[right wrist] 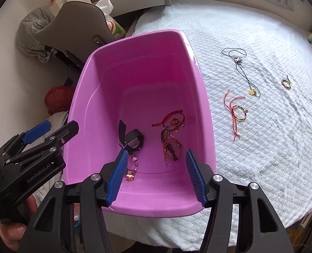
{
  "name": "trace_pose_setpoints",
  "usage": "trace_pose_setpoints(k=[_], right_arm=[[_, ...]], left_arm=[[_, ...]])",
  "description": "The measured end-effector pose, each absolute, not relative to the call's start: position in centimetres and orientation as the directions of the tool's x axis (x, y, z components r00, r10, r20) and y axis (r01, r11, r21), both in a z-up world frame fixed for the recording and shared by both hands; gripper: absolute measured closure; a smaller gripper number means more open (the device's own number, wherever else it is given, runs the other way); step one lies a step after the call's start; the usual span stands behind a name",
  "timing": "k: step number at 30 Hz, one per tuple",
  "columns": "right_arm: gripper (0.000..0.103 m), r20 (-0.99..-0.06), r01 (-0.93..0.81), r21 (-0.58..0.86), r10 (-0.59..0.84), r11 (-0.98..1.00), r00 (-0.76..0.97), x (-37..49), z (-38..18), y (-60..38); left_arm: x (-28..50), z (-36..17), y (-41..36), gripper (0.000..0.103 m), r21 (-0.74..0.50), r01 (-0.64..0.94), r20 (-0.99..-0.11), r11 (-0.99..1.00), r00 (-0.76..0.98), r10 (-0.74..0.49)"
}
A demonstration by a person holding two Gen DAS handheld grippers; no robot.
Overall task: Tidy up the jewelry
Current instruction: 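Move both open tools back from the tub over the bed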
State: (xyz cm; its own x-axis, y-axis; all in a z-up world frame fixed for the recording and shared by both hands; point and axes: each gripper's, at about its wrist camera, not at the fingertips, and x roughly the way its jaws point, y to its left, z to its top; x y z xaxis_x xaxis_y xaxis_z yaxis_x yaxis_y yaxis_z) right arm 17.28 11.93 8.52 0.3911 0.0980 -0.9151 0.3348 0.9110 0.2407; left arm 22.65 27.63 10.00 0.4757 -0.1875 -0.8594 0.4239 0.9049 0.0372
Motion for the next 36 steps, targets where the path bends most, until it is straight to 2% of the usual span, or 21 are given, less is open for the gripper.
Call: trace_pose_setpoints(k=[2,7,9,14,26,30,36], right_arm=[[0.048,-0.916,0.341,0.244,0.1,0.908,0.39,16.8,8.8,12.1],[0.046,-0.916,0.363,0.265,0.116,0.893,0.383,14.9,9.2,12.1],[0.046,-0.919,0.367,0.266,0.12,0.892,0.375,13.9,9.4,11.9],[0.046,-0.926,0.4,0.246,0.093,0.883,0.365,9.9,10.7,10.3],[0.043,-0.921,0.525,0.229,0.007,0.819,0.39,-1.4,12.4,2.2],[0.043,-0.912,0.511,0.216,-0.015,0.832,0.41,-4.8,12.7,-2.0],[0.043,-0.896,0.438,0.206,-0.011,0.875,0.444,-9.5,13.1,-9.9]], left_arm=[[22.4,10.4,27.7,0.022,0.055,0.422,-0.856,0.905,0.487,-0.175],[21.1,11.1,28.0,0.02,0.063,0.449,-0.857,0.891,0.482,-0.182],[20.4,11.3,28.1,0.014,0.066,0.456,-0.862,0.887,0.475,-0.179],[17.7,12.4,27.4,0.01,0.057,0.507,-0.855,0.86,0.47,-0.221],[9.3,14.4,19.6,0.009,-0.01,0.601,-0.827,0.799,0.444,-0.345],[6.3,14.2,15.6,0.009,-0.013,0.574,-0.817,0.818,0.465,-0.34],[2.2,13.5,9.7,0.009,-0.014,0.455,-0.826,0.89,0.497,-0.266]])
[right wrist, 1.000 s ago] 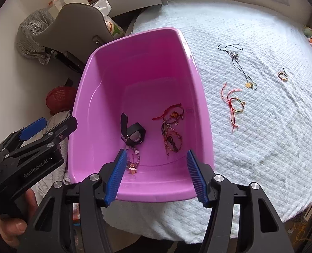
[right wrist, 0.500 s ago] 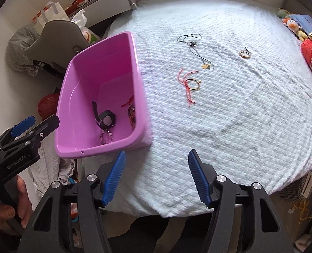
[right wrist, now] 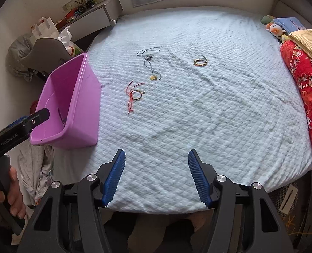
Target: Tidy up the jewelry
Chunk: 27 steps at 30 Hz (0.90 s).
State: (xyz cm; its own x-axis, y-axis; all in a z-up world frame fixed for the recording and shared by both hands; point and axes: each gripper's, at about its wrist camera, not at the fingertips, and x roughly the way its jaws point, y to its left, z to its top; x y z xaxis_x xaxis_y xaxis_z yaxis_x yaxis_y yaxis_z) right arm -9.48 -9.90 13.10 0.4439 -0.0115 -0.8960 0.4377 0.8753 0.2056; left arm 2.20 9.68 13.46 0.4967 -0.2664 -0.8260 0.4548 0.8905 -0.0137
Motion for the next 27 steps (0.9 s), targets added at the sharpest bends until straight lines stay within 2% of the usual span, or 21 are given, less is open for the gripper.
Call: trace_pose_setpoints(k=[5,12,21,27], right_arm=[[0.043,-0.896,0.398,0.168,-0.029,0.902,0.443,-11.9,13.1,-15.7],[0.042,-0.883,0.418,0.207,-0.016,0.884,0.469,-11.4,12.1,-21.8],[0.042,-0.895,0.427,0.173,-0.039,0.887,0.444,-5.4,9.7,-28.1],[0.042,-0.893,0.445,0.157,-0.065,0.882,0.445,-0.1,6.6,-32.8]], left_arm=[[-0.7,13.4,4.7,0.009,0.014,0.408,-0.83,0.913,0.515,-0.217],[-0.9,13.2,0.2,0.009,0.044,0.396,-0.824,0.917,0.534,-0.191],[5.5,9.9,-5.4,0.009,-0.034,0.342,-0.809,0.939,0.542,-0.226],[10.8,6.5,-9.4,0.009,-0.003,0.333,-0.811,0.943,0.551,-0.197]])
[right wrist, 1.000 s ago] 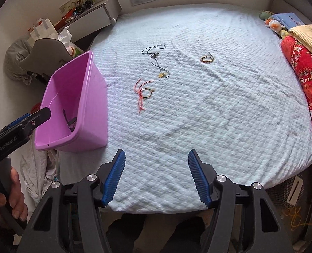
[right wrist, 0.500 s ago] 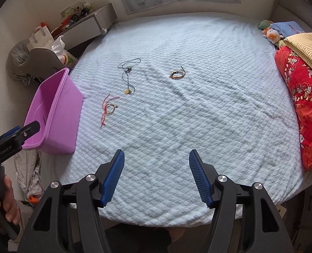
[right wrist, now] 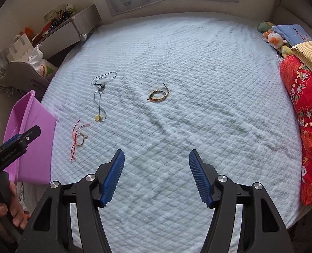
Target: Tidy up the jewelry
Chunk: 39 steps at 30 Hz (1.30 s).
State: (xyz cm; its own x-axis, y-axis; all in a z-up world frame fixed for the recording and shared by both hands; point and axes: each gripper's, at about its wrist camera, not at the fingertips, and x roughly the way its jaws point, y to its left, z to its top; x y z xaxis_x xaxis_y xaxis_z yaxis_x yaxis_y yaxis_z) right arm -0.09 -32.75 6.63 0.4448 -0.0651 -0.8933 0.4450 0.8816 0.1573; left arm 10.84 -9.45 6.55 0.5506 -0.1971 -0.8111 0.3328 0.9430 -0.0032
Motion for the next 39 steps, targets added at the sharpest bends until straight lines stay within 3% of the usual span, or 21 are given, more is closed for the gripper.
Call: trace_pose_setpoints(k=[20,39], right_arm=[[0.041,-0.844,0.281,0.151,-0.024,0.948,0.535,15.3,-12.9,-39.9],[0.041,-0.831,0.25,0.081,-0.073,0.965,0.552,18.1,-16.0,-40.2]], left_arm=[[20.0,-10.8,-15.8,0.009,0.018,0.207,-0.728,0.978,0.673,-0.129],[22.6,-14.8,-17.3,0.013,-0.001,0.186,-0.747,0.983,0.653,-0.124]])
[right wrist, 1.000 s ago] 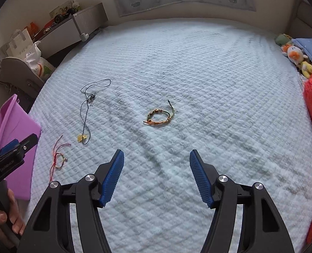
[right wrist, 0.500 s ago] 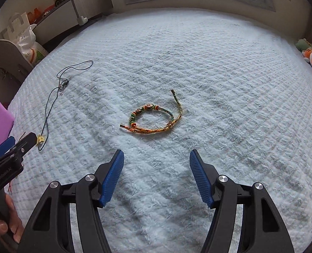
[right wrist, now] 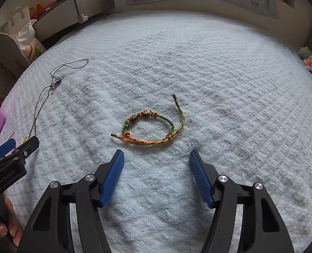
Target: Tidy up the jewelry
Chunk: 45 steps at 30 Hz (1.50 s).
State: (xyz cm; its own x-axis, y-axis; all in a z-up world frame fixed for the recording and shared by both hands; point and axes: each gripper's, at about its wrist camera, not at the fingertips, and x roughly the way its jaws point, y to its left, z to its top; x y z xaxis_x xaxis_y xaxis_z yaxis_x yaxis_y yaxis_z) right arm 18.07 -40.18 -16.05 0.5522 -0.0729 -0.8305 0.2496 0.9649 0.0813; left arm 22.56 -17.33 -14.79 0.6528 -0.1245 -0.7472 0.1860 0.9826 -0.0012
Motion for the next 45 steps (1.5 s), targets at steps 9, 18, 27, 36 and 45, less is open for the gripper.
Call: trace_pose_setpoints(k=[9,18,27,36,45], right_arm=[[0.041,-0.825,0.239,0.08,-0.071,0.968,0.56,19.2,-16.5,-40.1],[0.041,-0.82,0.231,0.079,-0.069,0.97,0.569,19.7,-16.6,-40.1],[0.041,-0.817,0.227,0.077,-0.069,0.971,0.573,19.7,-16.8,-40.1],[0.041,-0.817,0.225,0.078,-0.067,0.971,0.573,19.7,-16.8,-40.1],[0.041,-0.817,0.224,0.08,-0.065,0.971,0.574,19.8,-16.8,-40.2]], left_arm=[[22.7,-14.8,-16.0,0.027,-0.029,0.151,-0.749,0.988,0.651,-0.121],[22.9,-14.8,-16.7,0.05,-0.016,0.175,-0.752,0.985,0.647,-0.127],[22.4,-14.4,-16.5,0.062,-0.025,0.163,-0.754,0.986,0.644,-0.126],[22.1,-14.2,-16.1,0.07,-0.043,0.161,-0.755,0.986,0.641,-0.138],[22.2,-13.9,-15.7,0.054,-0.066,0.146,-0.752,0.987,0.643,-0.146]])
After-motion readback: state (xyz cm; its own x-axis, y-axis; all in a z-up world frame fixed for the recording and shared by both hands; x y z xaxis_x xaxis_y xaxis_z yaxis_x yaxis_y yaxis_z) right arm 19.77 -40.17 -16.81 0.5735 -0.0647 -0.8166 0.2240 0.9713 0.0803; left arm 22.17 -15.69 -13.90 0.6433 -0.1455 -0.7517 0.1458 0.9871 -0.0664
